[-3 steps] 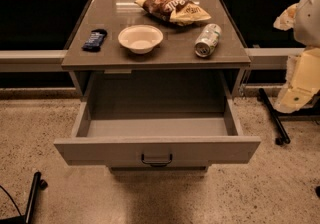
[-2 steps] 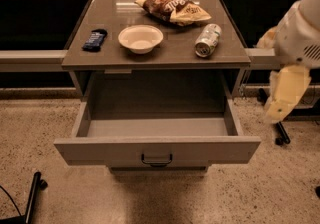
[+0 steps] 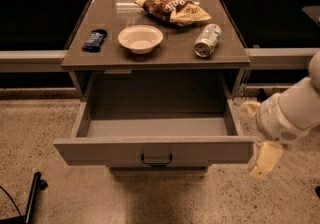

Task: Close top drawer

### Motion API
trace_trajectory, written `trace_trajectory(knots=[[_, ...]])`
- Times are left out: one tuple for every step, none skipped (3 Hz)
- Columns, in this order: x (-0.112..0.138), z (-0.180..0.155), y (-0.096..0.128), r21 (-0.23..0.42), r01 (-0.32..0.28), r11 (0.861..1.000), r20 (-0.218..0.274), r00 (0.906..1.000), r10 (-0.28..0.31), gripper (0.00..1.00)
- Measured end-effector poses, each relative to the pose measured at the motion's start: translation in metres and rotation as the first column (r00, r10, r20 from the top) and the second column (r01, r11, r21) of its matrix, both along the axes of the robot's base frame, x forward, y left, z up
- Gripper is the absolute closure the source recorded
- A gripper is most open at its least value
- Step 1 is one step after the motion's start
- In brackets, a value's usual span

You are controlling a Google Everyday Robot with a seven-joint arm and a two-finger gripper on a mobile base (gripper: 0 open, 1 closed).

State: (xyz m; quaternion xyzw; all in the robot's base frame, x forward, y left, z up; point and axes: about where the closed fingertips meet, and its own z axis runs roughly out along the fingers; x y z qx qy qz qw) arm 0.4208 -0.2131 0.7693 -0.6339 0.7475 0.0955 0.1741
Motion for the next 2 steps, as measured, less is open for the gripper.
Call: trace_trajectory(knots=[[-0.017, -0.05, 0.013, 0.043, -0.049, 0.998, -0.011, 0.9987, 0.05, 0.2], [-0.023, -0.073, 0.025, 0.067, -0.133, 0.989, -0.038, 0.9901, 0.135, 0.43]])
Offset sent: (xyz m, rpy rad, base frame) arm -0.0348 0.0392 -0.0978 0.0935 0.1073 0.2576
